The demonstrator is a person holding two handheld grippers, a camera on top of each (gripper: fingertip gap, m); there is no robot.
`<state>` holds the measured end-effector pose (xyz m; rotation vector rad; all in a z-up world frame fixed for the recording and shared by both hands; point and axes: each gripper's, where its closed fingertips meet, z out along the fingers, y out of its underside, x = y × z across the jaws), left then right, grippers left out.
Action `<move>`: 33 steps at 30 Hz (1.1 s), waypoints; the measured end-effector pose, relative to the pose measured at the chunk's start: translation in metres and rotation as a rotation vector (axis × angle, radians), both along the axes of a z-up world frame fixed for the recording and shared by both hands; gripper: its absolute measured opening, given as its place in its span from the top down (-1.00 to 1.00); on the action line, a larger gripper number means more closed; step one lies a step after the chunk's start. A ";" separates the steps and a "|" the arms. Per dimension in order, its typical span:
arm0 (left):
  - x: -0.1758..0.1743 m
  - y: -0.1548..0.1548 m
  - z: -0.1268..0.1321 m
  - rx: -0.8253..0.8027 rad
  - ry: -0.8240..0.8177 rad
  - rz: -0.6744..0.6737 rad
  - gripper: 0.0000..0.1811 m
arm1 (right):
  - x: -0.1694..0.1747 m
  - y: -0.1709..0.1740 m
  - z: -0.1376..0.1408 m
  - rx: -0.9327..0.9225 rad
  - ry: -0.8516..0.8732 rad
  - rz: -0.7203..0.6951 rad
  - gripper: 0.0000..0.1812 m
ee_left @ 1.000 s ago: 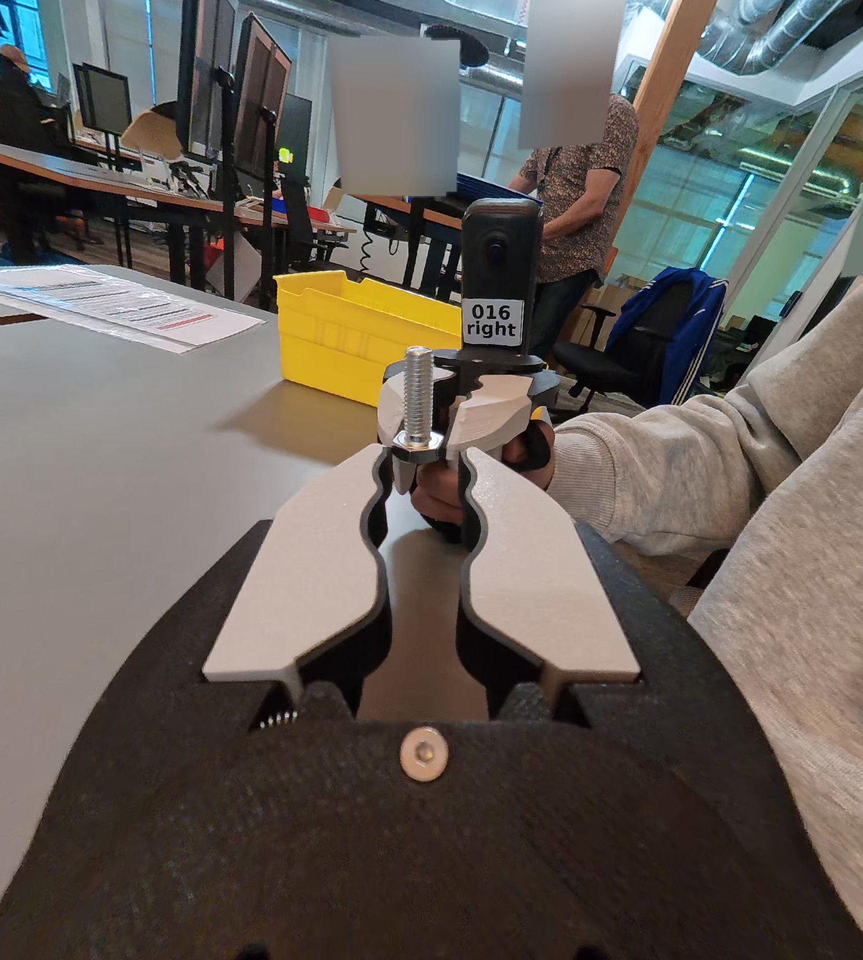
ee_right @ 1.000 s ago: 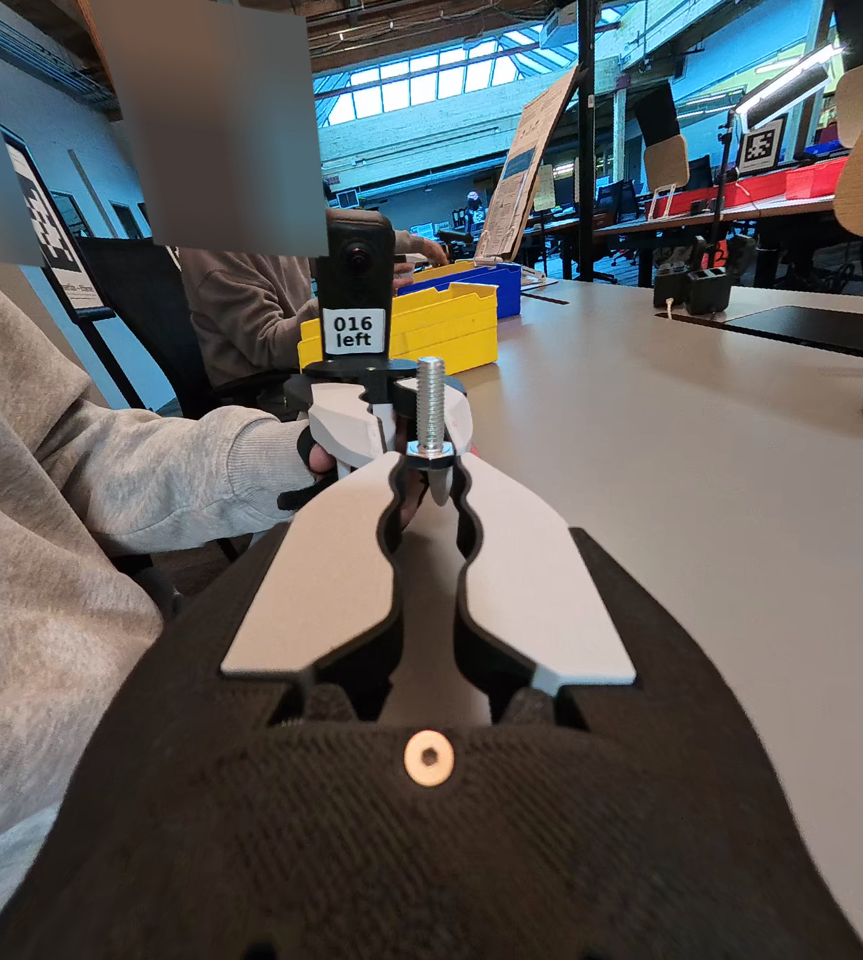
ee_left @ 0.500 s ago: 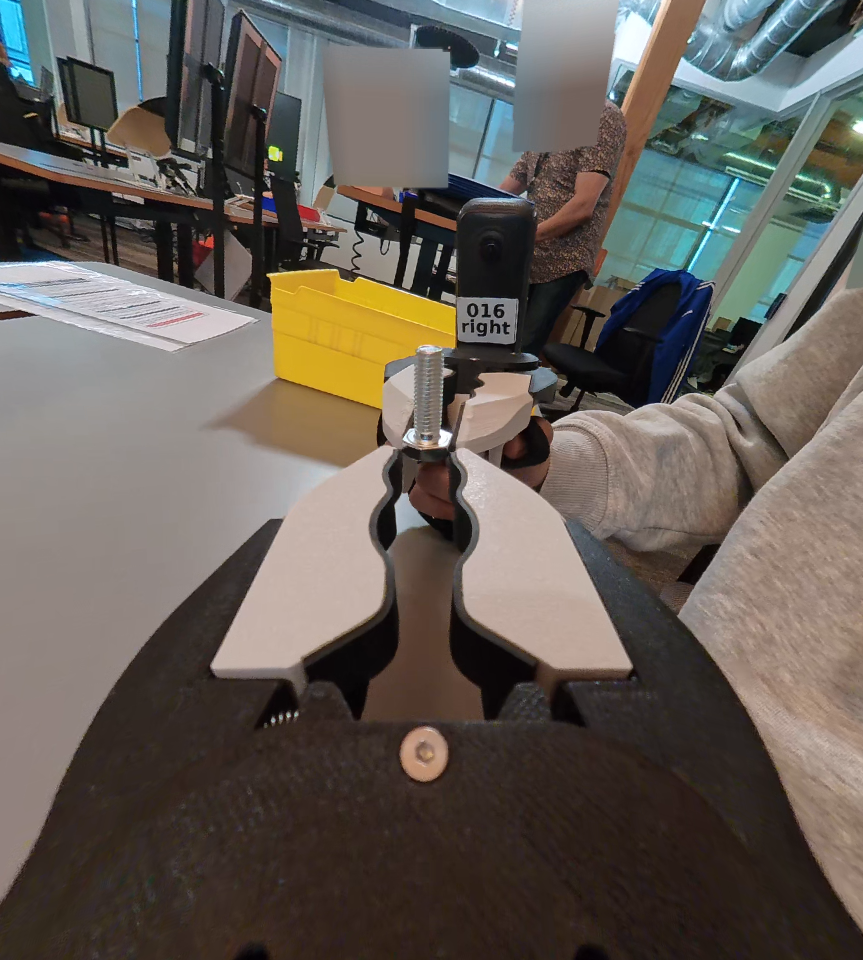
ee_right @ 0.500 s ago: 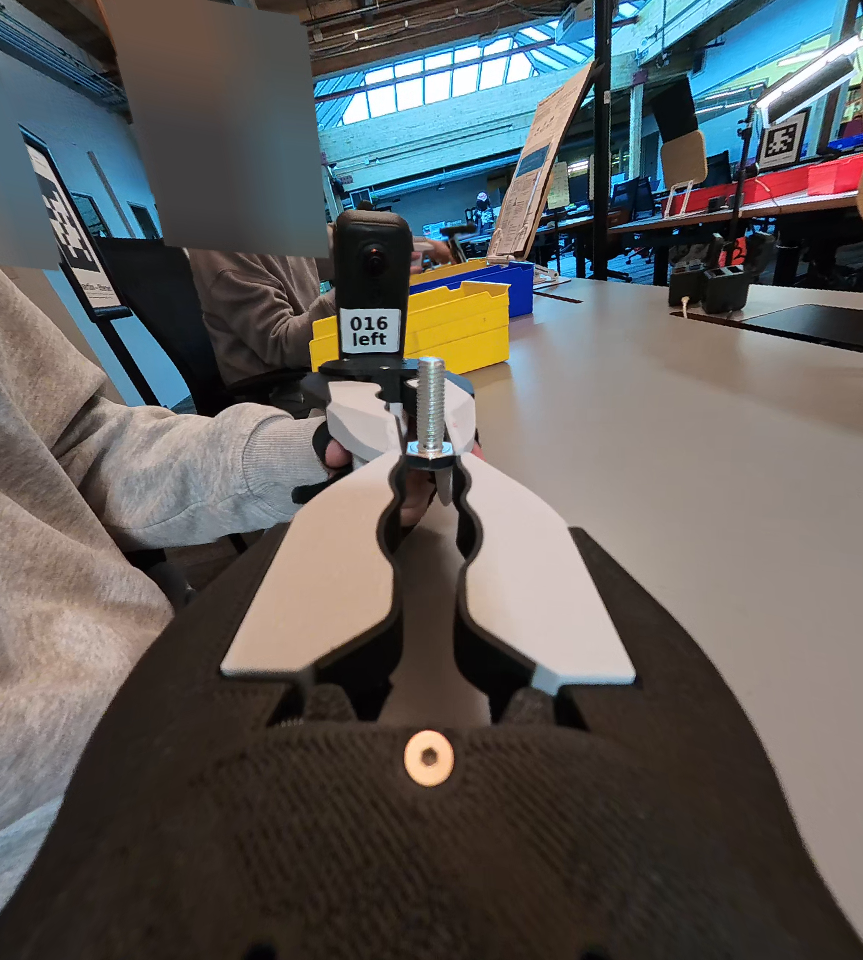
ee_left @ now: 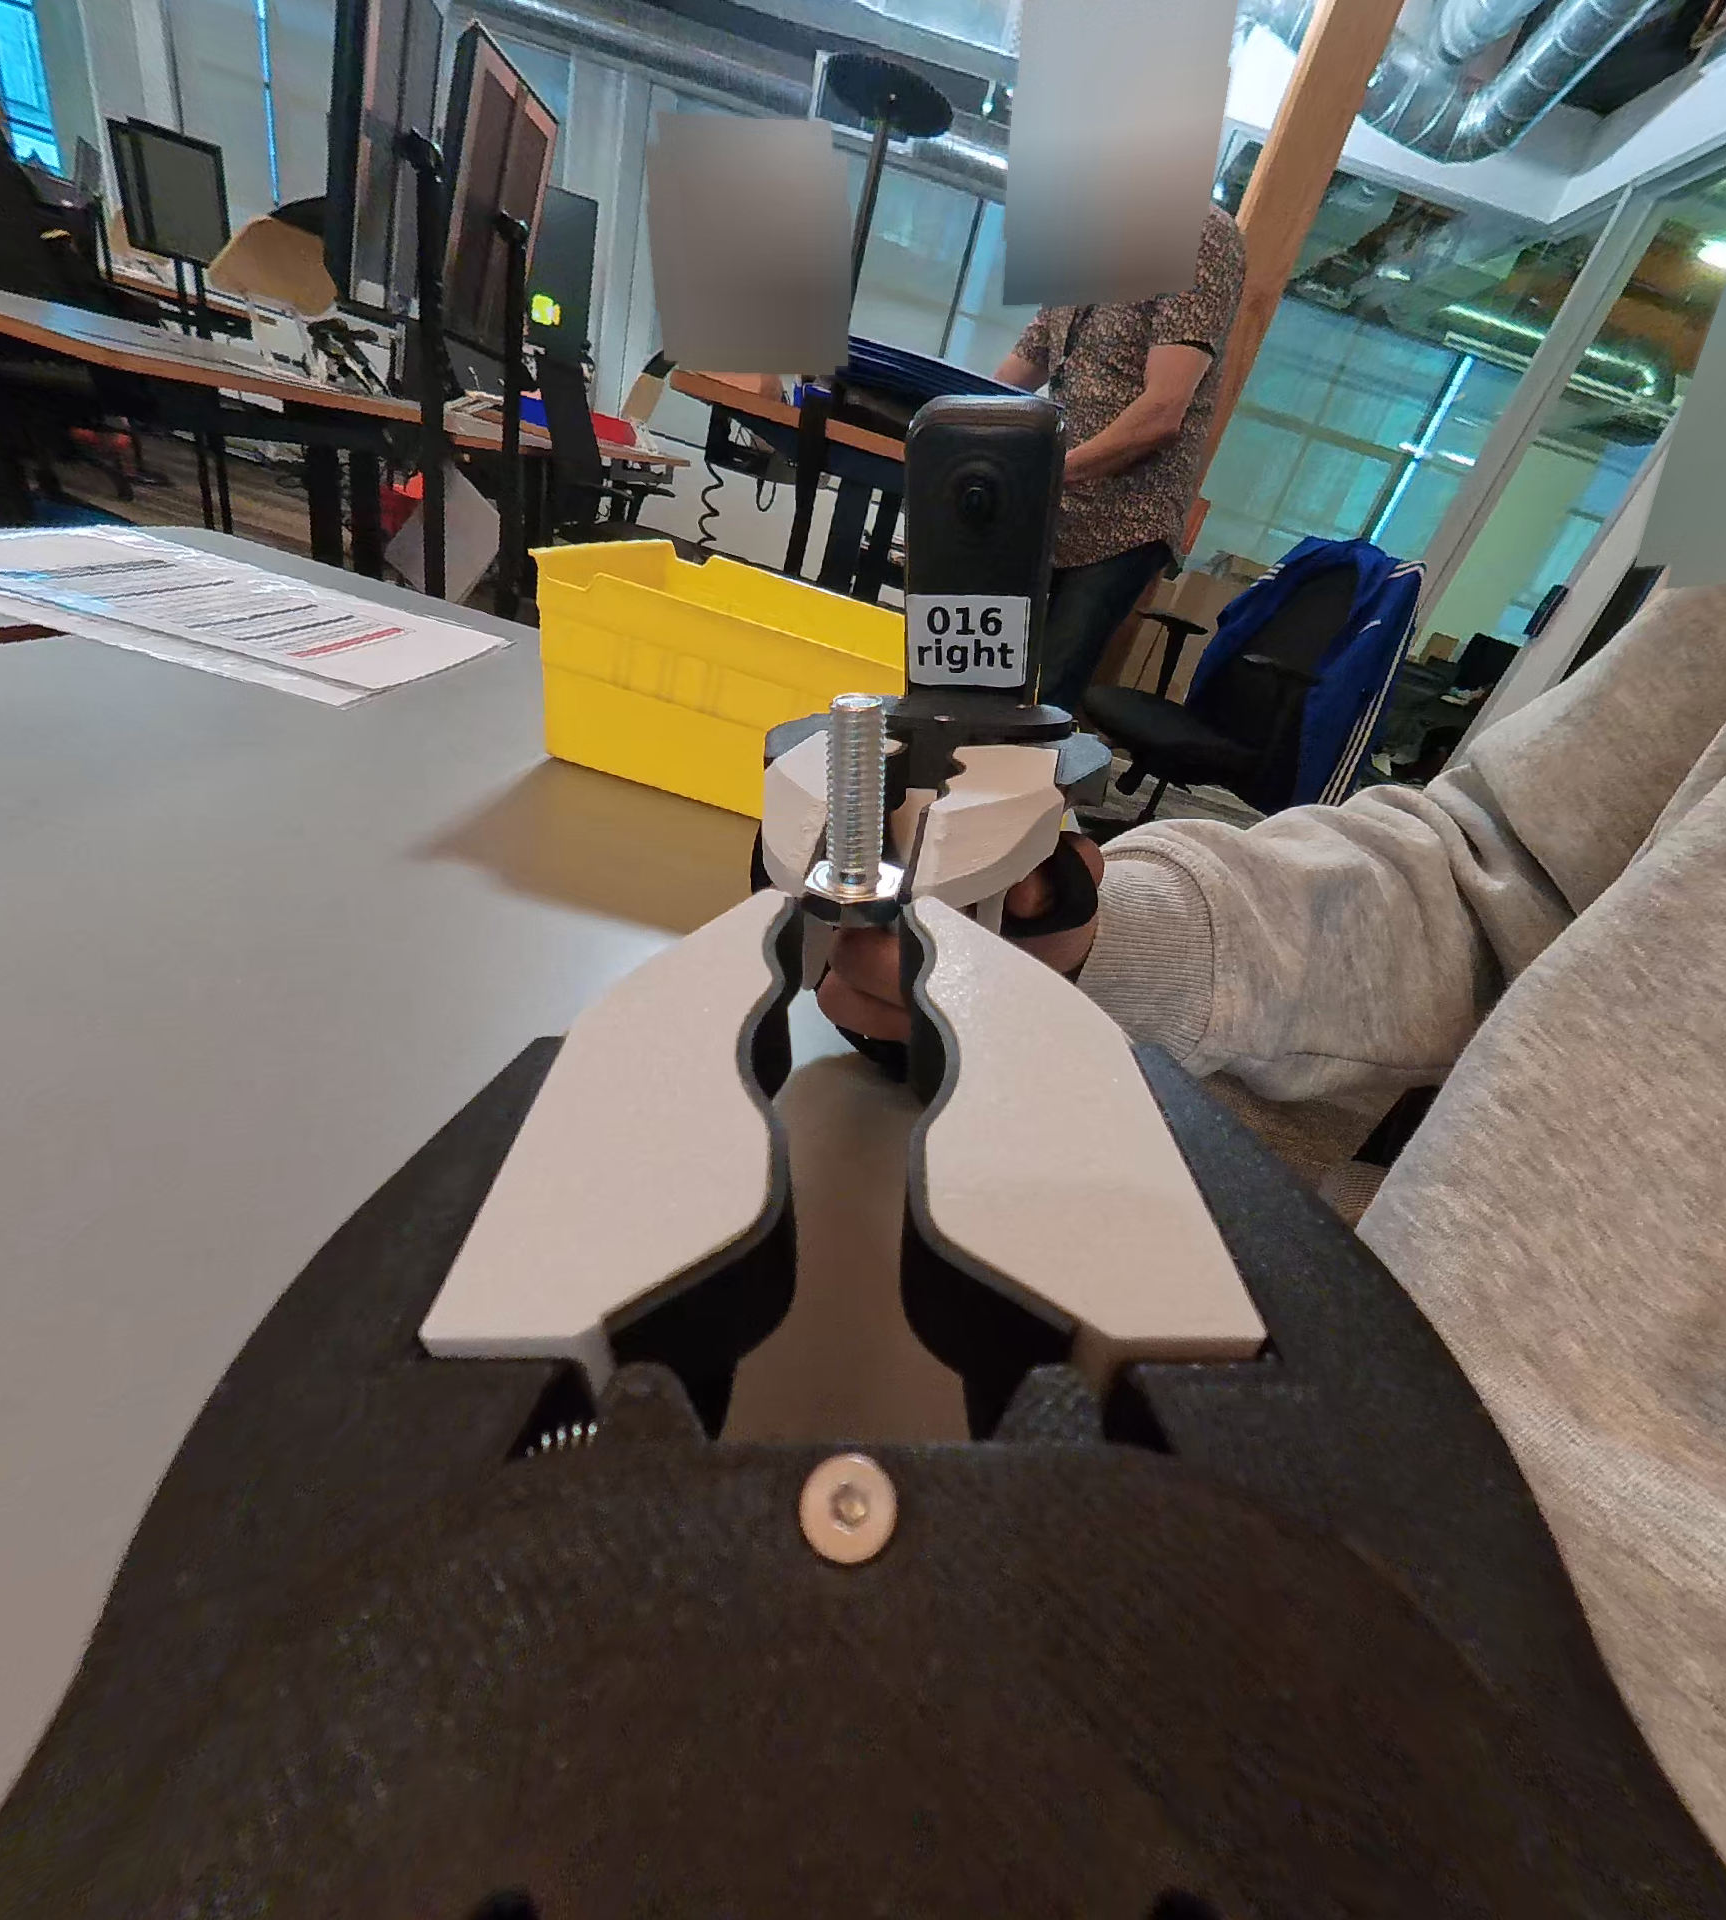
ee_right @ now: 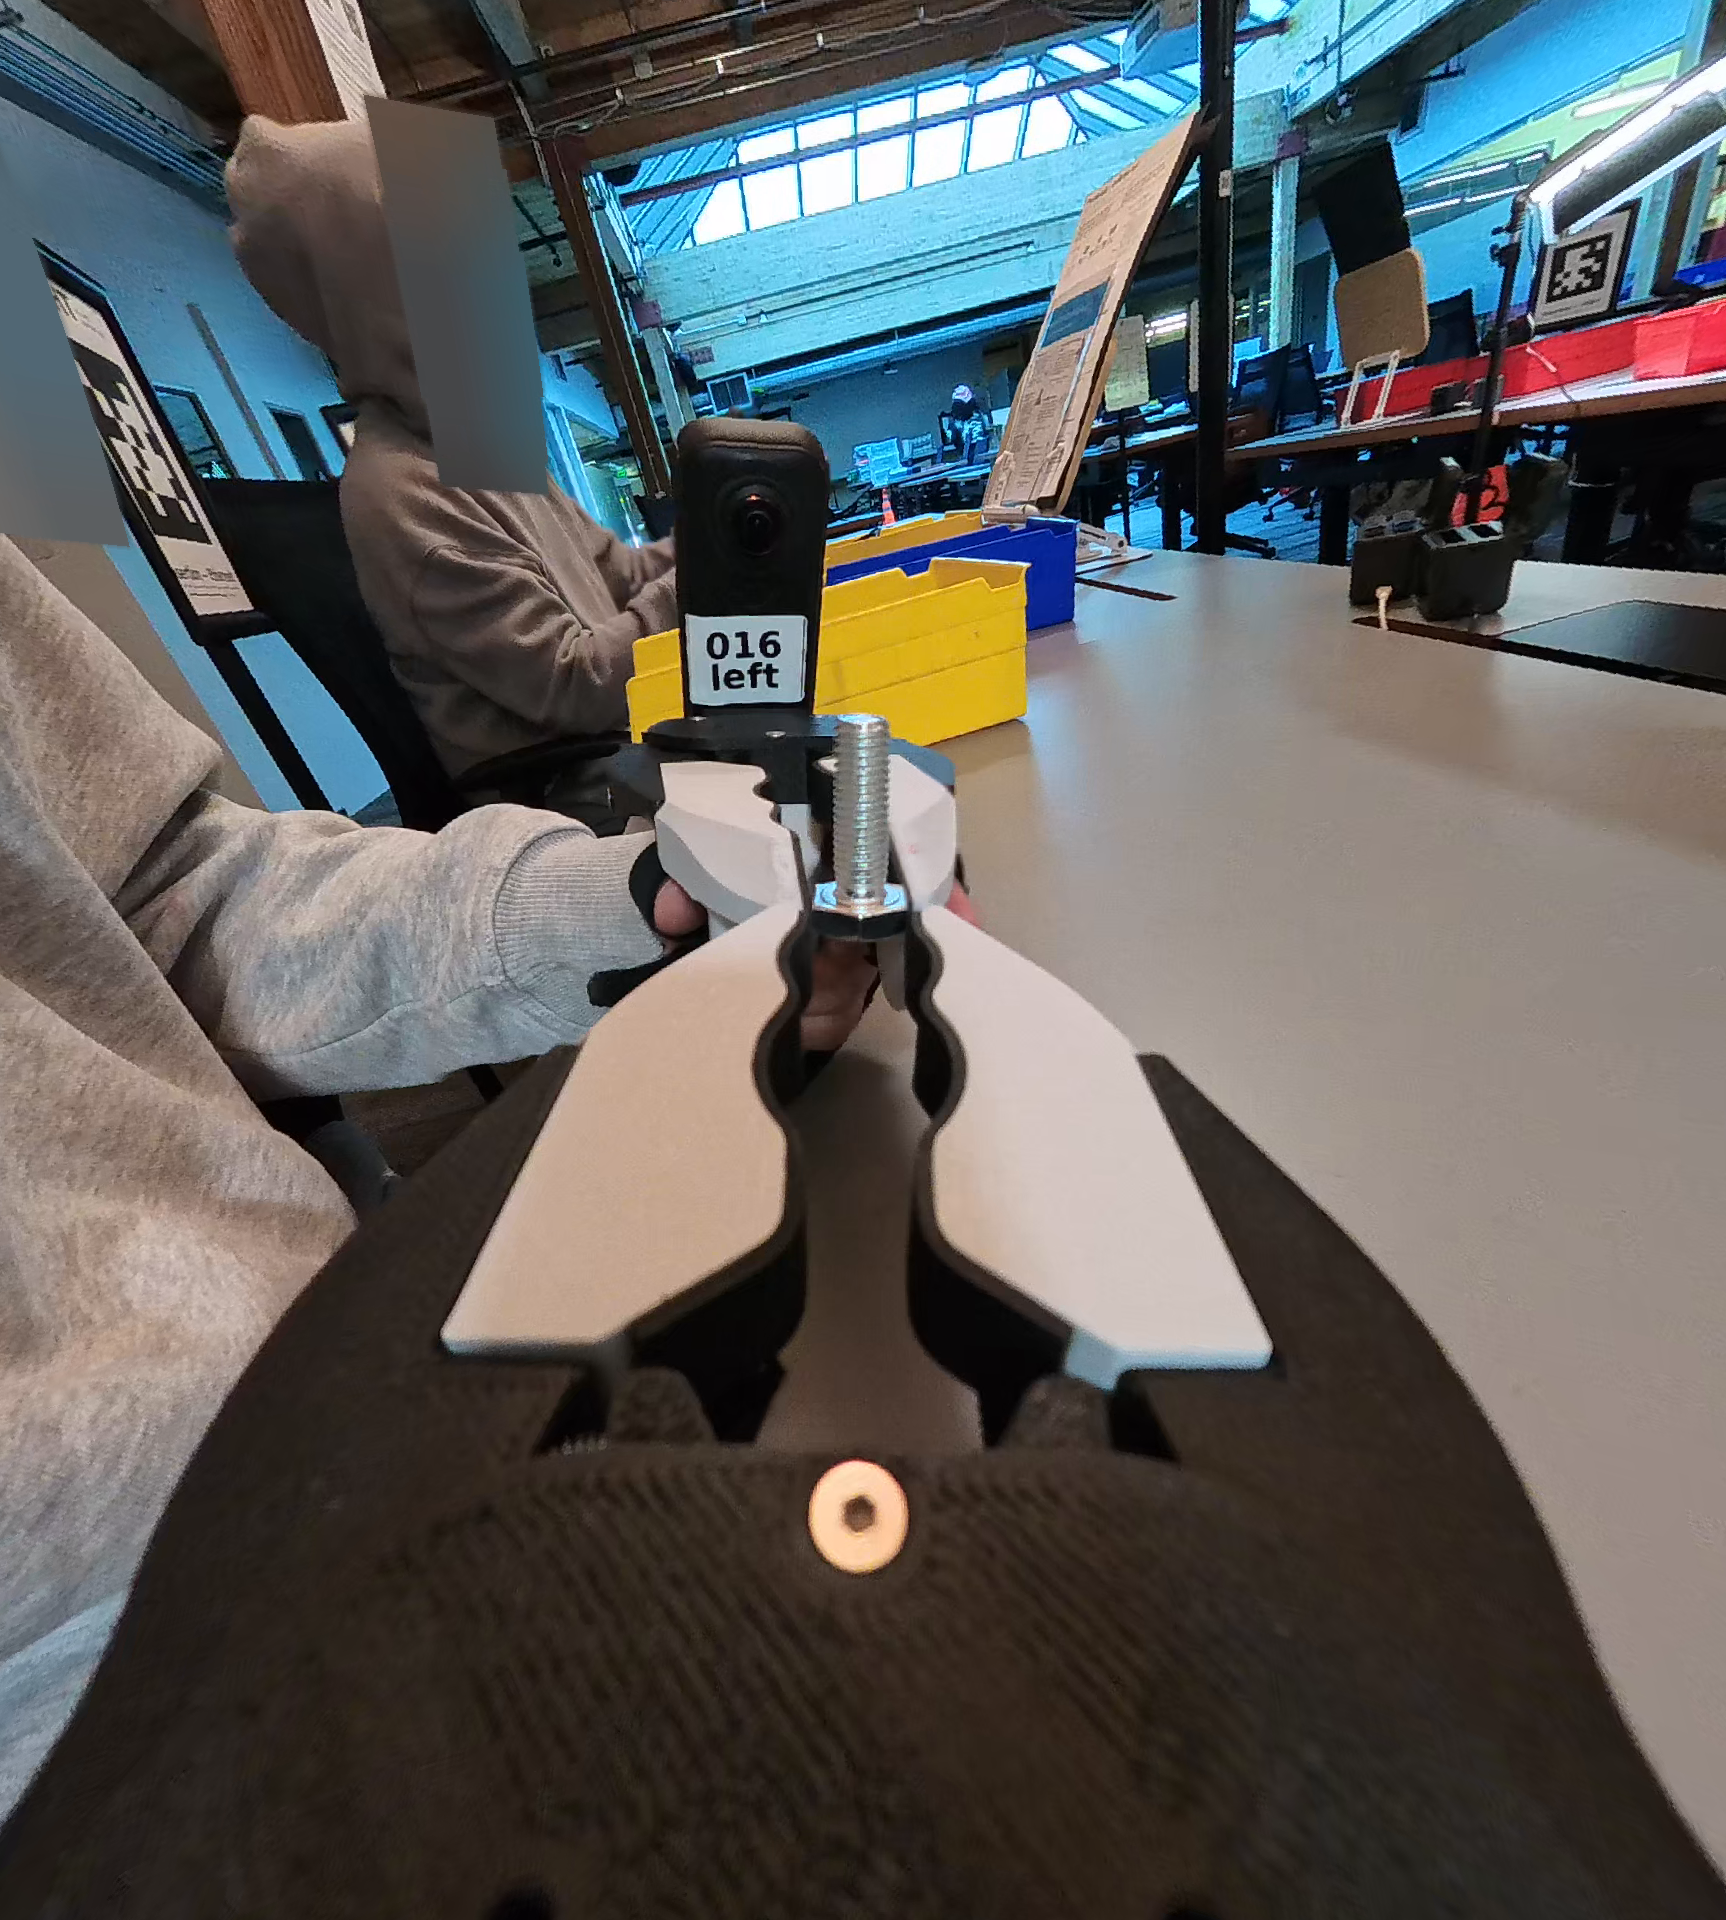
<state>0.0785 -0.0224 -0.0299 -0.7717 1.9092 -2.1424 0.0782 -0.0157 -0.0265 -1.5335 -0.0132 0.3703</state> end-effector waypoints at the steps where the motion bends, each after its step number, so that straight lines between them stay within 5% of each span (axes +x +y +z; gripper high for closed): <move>1: 0.000 0.000 0.000 0.001 -0.002 0.002 0.81 | 0.000 0.000 0.000 0.001 0.001 0.000 0.81; 12: 0.002 0.007 0.013 -0.080 -0.020 0.024 0.55 | 0.002 0.001 -0.002 -0.013 0.003 -0.016 0.81; 20: 0.003 0.005 0.013 -0.031 -0.082 0.077 0.87 | -0.006 0.007 -0.009 -0.072 -0.075 -0.023 0.81; 33: 0.012 0.003 -0.003 0.105 -0.087 0.140 0.87 | 0.013 0.001 -0.001 -0.014 -0.037 -0.108 0.82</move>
